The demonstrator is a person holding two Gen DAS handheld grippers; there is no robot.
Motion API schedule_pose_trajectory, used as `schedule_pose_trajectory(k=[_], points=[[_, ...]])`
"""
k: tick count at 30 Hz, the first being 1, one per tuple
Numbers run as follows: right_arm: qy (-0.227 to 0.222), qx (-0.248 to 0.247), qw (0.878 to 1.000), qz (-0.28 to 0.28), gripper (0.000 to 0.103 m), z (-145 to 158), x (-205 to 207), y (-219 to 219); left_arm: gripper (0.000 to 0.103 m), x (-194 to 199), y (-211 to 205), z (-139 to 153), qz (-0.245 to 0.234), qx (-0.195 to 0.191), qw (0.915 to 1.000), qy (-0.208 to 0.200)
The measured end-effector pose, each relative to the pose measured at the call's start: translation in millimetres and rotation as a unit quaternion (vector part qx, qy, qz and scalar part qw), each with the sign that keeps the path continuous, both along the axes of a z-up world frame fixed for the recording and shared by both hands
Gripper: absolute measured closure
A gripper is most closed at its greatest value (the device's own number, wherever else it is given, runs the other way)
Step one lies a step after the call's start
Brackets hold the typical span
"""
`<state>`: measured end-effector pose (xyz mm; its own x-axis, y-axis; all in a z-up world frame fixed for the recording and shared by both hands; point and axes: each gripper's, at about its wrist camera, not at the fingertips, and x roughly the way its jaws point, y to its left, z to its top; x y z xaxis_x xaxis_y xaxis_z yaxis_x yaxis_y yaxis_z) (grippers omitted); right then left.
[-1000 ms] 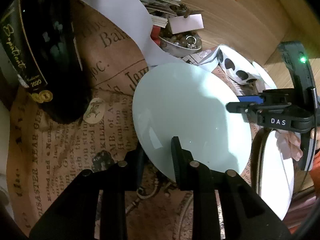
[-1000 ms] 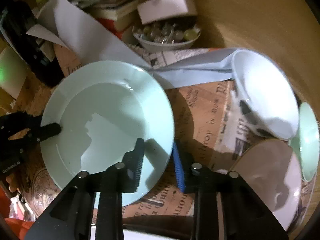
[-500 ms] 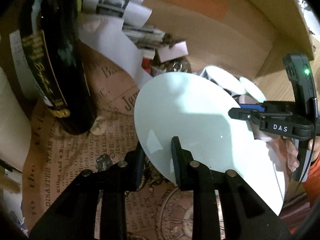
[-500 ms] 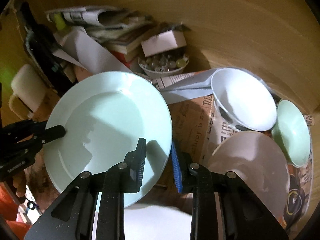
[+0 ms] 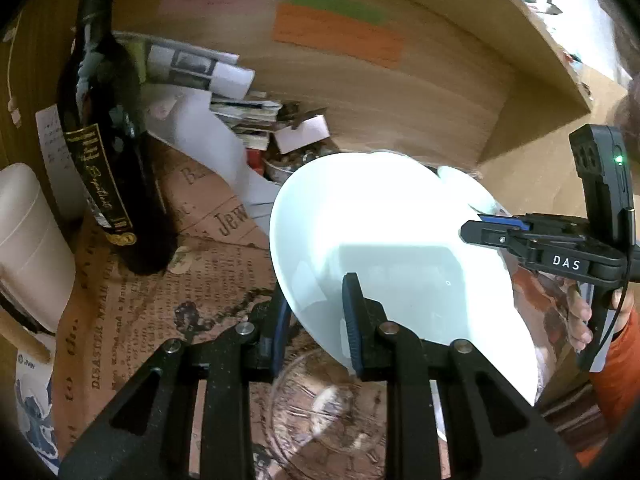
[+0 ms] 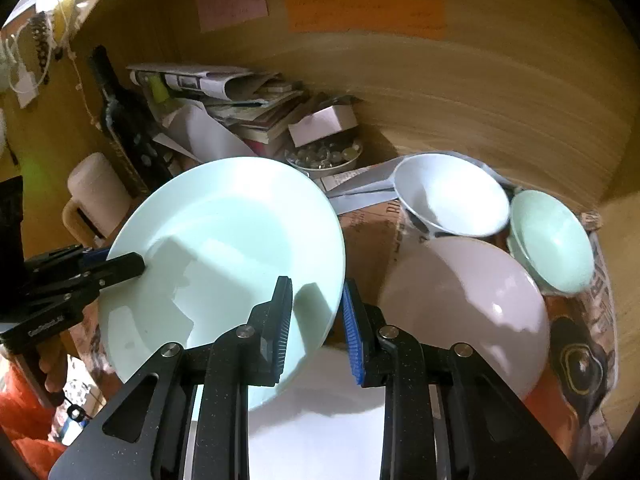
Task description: Organize plates and bowls
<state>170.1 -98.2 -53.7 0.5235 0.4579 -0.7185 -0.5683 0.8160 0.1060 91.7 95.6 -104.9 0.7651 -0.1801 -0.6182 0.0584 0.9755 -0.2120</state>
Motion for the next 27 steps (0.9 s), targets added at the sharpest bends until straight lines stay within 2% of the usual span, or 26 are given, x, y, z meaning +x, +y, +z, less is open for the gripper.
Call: schedule_pose_trajectory(k=[15, 27], points=[[-0.01, 0.024, 0.999, -0.032, 0.08, -4.8, -44.8, -55.9, 0.079, -31.1, -46.7, 1.8, -0.036, 0.02, 0.9991, -0.013], [0.021, 0.05, 0.997, -0.059, 0.08, -31.3, -63.9, -86.7, 0.079, -38.7, -73.6, -14.2, -0.056, 0.021, 0.9981, 0.015]])
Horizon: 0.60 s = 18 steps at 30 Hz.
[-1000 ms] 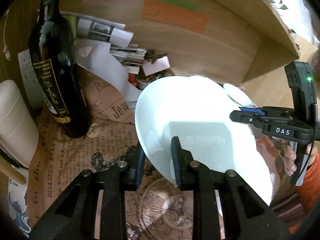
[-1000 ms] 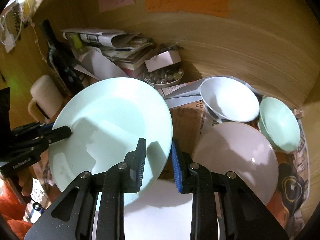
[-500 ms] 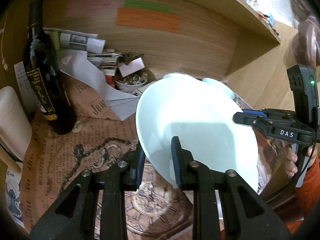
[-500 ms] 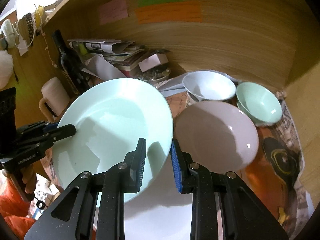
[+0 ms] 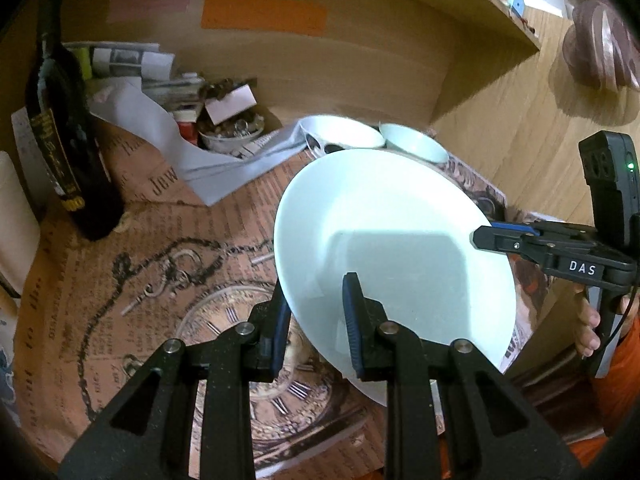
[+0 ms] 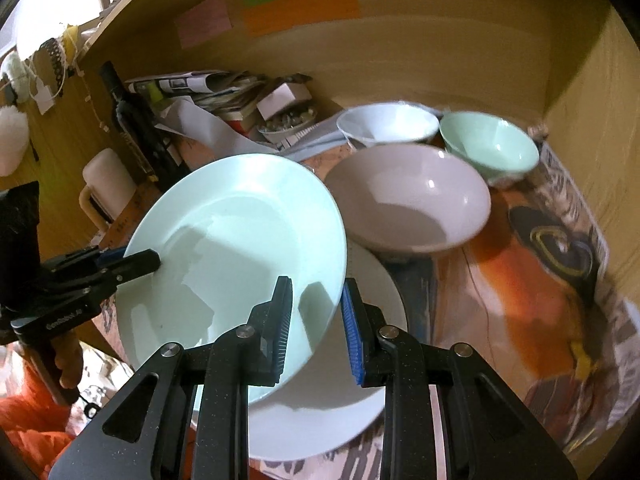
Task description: Organize plates and bowls
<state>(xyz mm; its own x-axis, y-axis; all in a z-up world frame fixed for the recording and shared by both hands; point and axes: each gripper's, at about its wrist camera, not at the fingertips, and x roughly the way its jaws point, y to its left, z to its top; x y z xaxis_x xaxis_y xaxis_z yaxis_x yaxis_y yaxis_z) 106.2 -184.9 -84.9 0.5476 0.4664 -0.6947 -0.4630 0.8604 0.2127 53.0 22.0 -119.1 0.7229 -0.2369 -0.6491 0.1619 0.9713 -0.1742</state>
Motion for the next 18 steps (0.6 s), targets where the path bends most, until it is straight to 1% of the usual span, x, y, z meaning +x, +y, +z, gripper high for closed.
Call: schedule_pose_trajectory(k=[4, 12, 18], points=[[0.004, -0.004, 1.0, -0.011, 0.08, -11.5, -5.6, -5.0, 0.079, 0.8, -7.2, -8.5, -0.007, 0.0, 0.9998, 0.017], [0.028, 0.002, 0.999, -0.017, 0.08, -32.1, -9.8, -12.7, 0.078, -0.7, -15.3, -26.9, -0.008, 0.001, 0.999, 0.043], [0.04, 0.006, 0.999, -0.016, 0.08, -40.1, -11.3, -14.3, 0.078, -0.4, -15.2, -31.3, -0.008, 0.003, 0.9987, 0.049]])
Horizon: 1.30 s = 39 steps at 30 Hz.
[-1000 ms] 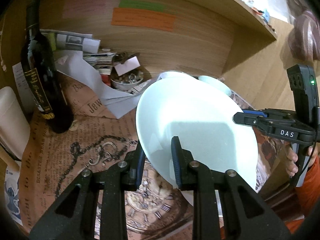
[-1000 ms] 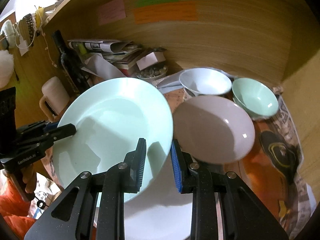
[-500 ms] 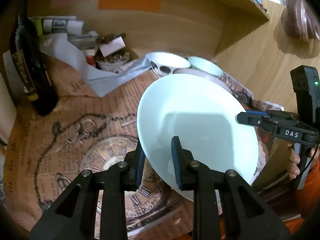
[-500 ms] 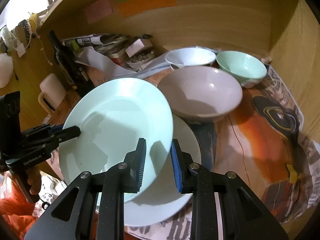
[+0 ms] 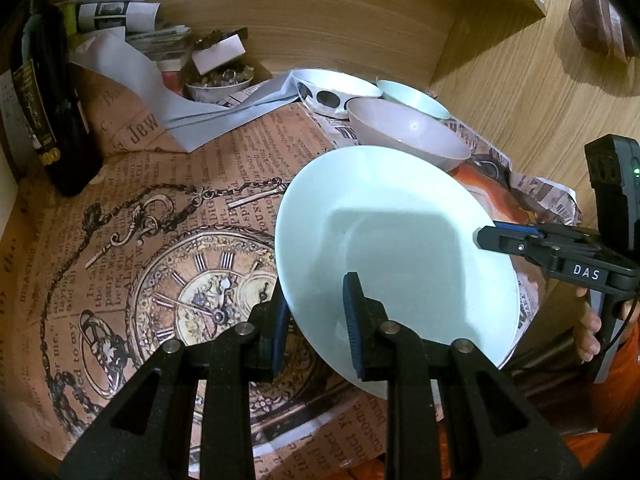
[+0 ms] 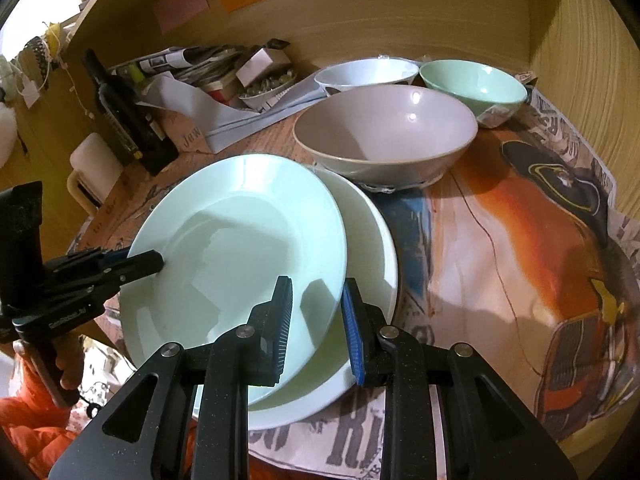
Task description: Organize plates and bowls
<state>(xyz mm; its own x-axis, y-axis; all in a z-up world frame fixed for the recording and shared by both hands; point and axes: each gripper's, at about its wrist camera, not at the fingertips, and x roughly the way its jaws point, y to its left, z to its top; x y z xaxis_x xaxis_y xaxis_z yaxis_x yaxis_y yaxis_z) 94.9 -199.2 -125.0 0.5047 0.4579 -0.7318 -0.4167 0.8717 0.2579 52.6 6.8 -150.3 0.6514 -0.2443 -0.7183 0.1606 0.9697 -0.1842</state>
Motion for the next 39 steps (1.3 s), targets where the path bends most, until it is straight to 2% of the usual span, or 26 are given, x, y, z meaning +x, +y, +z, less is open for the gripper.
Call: schedule_pose_trajectory(k=[15, 23, 27, 32, 34, 36, 38, 39], points=[[0.003, -0.005, 1.0, -0.008, 0.08, -1.9, 0.0, -3.7, 0.075, 11.4, -9.1, -5.6, -0.005, 0.012, 0.9999, 0.005], [-0.007, -0.007, 1.0, -0.011, 0.08, -0.1, -1.0, -6.7, 0.07, 14.1, -15.2, -8.1, -0.011, 0.048, 0.9987, -0.012], [-0.012, -0.018, 1.0, -0.011, 0.08, 0.9, -1.4, -5.2, 0.069, 16.8, -14.1, -8.1, -0.014, 0.051, 0.9985, -0.013], [-0.048, -0.03, 0.998, -0.018, 0.067, 15.6, -5.1, -8.1, 0.063, 22.4, -13.8, -6.6, -0.022, 0.053, 0.9983, -0.007], [-0.057, -0.026, 0.998, -0.022, 0.067, 22.6, -5.5, -11.2, 0.059, 24.8, -12.4, -3.4, -0.023, 0.05, 0.9985, -0.007], [-0.065, -0.025, 0.997, -0.028, 0.066, 28.7, -4.3, -14.7, 0.057, 26.4, -10.5, 3.4, -0.021, 0.046, 0.9986, -0.017], [-0.071, -0.023, 0.997, -0.037, 0.06, 33.3, -1.6, -19.4, 0.053, 26.3, -10.6, 10.0, -0.016, 0.049, 0.9982, -0.031], [-0.073, -0.022, 0.996, -0.041, 0.059, 35.1, -0.3, -21.7, 0.048, 27.3, -10.8, 13.7, -0.014, 0.054, 0.9977, -0.039]])
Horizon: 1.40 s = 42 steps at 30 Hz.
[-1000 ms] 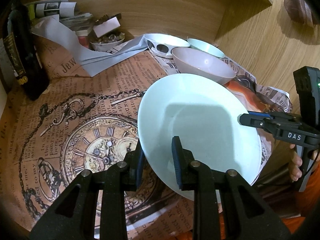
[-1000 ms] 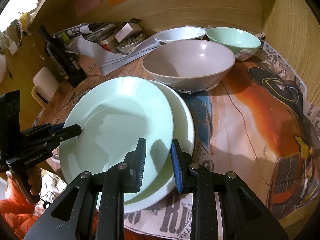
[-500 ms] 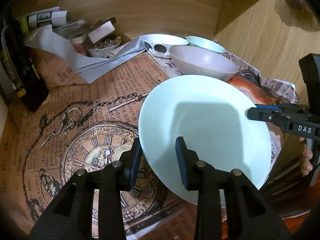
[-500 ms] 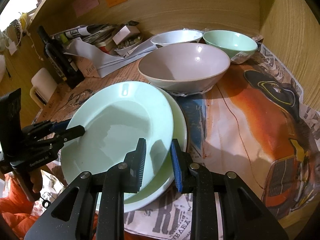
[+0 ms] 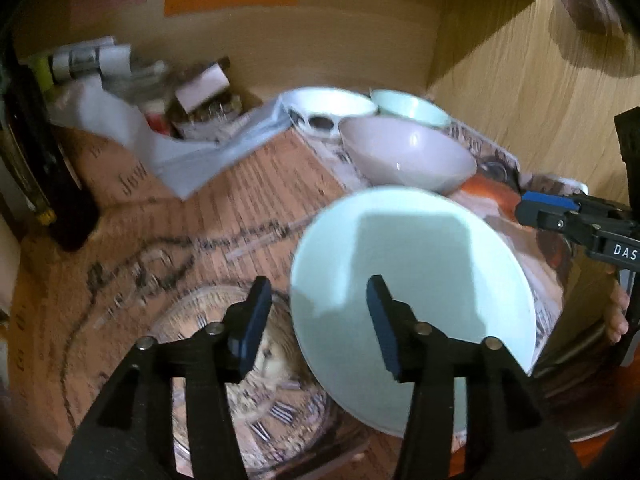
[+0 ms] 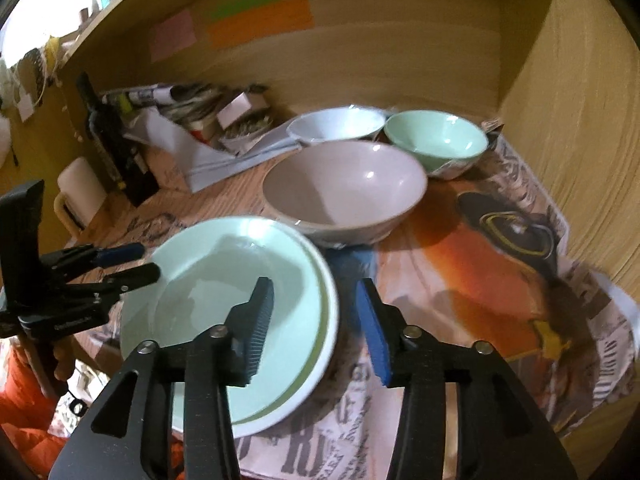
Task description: Organize plates and bowls
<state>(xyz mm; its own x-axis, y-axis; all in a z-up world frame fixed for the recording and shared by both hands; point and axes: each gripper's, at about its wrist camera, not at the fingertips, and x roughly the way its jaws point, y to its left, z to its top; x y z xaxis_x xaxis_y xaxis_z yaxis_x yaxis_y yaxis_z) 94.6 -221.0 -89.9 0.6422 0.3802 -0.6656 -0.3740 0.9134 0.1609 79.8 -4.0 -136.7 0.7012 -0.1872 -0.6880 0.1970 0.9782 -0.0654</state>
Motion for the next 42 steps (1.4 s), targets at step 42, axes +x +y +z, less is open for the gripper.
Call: schedule_pose_trajectory(k=[42], points=[[0.019, 0.038, 0.997, -0.072, 0.051, -15.7, 100.8, -31.5, 0.045, 162.6, -32.2, 16.1, -0.045, -0.042, 0.9964, 0.058]])
